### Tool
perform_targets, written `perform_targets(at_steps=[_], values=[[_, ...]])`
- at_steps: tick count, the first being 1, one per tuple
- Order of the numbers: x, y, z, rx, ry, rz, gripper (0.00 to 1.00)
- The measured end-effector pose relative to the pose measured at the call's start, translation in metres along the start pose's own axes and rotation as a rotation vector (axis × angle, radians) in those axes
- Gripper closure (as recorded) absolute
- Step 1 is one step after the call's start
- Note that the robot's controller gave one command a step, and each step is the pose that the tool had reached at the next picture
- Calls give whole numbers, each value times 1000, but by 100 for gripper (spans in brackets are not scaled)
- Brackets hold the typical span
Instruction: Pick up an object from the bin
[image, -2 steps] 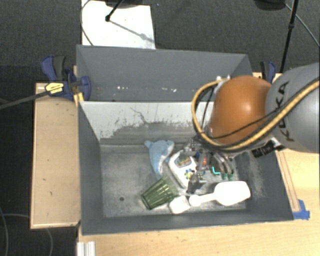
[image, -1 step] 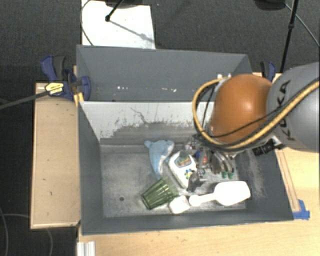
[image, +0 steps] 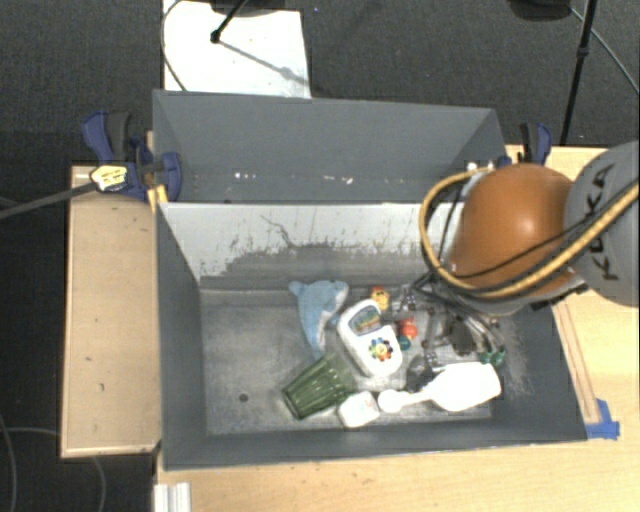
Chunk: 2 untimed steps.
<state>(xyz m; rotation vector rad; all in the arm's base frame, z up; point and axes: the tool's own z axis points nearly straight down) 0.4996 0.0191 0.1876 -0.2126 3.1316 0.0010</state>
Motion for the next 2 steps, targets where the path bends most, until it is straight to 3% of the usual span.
perform_targets(at_steps=[1, 2], values=[[-9, 50, 17, 1, 2, -134, 0], [5, 19, 35, -2, 0, -202, 0]])
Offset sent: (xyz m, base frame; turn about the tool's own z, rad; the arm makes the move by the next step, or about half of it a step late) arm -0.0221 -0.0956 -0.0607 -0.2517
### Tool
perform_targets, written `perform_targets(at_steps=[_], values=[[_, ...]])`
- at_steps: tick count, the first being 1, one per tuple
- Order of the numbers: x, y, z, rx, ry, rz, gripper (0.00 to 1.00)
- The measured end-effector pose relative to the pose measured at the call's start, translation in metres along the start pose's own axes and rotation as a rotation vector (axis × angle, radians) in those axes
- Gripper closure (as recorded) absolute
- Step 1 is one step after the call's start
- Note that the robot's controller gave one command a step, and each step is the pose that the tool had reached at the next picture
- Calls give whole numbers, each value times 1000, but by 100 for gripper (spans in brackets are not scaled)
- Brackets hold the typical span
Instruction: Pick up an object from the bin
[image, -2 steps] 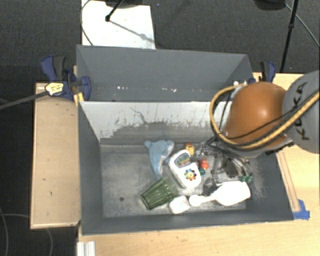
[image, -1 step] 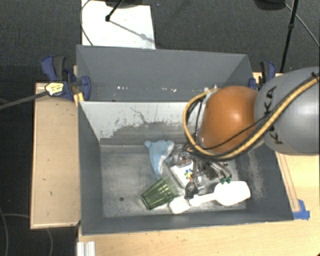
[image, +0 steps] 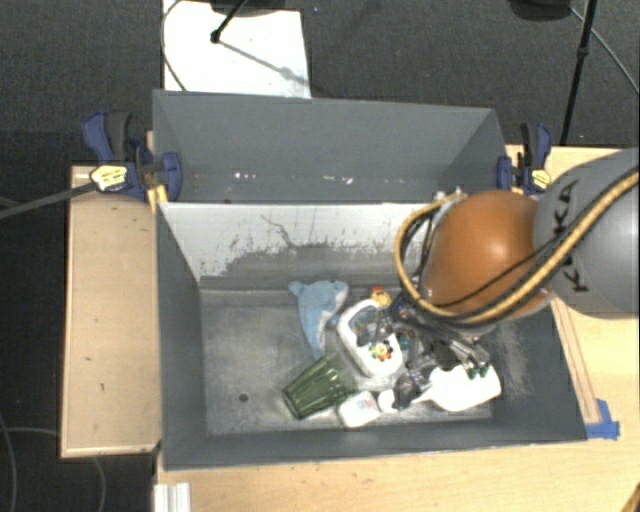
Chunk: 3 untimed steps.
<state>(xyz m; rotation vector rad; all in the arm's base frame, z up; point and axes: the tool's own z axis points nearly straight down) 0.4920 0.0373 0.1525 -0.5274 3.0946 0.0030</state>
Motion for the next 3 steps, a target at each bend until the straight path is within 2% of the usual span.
perform_targets(at_steps=[1, 2, 3], values=[[-31, 27, 56, 3, 0, -19, 0], [23, -83, 77, 3, -7, -181, 100], [23, -82, 77, 3, -6, -183, 100]])
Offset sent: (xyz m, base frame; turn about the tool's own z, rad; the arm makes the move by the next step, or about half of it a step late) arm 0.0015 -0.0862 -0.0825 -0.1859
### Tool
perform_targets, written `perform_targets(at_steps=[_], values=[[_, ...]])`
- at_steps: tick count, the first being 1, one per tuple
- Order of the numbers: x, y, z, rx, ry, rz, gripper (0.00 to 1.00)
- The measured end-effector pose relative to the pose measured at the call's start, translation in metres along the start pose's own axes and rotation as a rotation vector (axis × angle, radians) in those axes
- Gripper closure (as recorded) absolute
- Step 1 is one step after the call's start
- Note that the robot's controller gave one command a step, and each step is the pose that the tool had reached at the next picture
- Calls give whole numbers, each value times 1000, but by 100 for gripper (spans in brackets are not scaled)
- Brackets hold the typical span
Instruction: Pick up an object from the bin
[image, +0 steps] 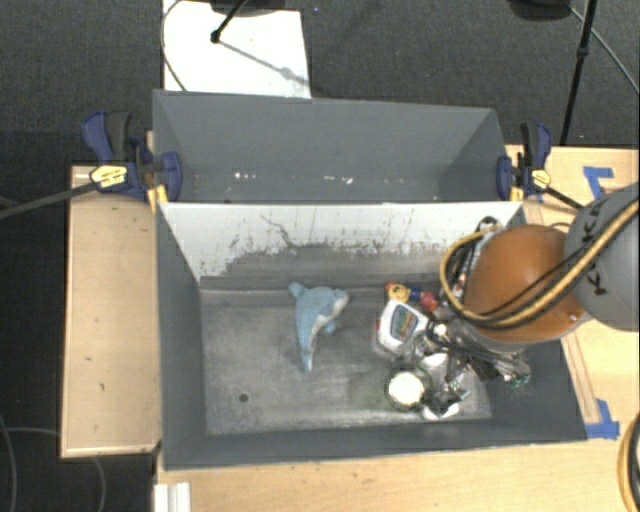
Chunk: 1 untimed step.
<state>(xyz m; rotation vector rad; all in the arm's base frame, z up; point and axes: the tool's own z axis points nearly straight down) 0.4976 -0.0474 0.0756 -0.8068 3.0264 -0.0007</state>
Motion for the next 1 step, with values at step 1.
perform_targets(at_steps=[1], values=[[0, 1, -3, -1, 0, 0, 100]])
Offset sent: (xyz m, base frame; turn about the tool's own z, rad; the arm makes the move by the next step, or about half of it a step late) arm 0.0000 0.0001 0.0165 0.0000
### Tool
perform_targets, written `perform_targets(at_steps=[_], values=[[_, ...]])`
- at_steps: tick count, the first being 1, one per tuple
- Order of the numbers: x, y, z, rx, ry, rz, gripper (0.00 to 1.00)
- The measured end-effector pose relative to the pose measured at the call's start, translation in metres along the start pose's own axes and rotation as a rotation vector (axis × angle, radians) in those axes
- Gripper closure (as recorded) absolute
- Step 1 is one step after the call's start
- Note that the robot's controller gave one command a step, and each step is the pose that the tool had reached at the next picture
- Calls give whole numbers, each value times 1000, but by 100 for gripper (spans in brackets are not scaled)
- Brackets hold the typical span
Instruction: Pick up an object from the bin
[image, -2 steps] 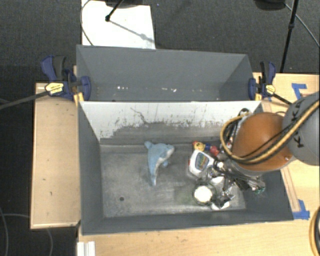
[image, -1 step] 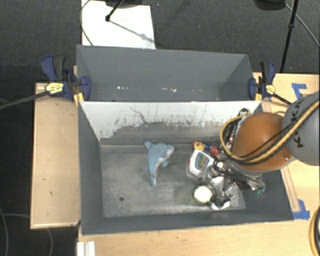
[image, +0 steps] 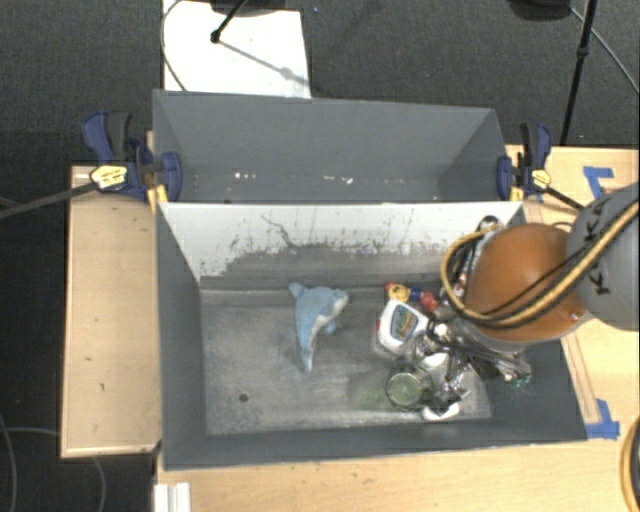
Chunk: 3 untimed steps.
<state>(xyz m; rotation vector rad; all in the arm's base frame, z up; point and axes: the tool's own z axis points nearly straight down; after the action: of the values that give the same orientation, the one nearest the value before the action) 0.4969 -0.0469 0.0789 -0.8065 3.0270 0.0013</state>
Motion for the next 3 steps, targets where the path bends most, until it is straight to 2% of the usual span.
perform_targets(at_steps=[3], values=[[1, 1, -31, -3, 8, 2, 100]])
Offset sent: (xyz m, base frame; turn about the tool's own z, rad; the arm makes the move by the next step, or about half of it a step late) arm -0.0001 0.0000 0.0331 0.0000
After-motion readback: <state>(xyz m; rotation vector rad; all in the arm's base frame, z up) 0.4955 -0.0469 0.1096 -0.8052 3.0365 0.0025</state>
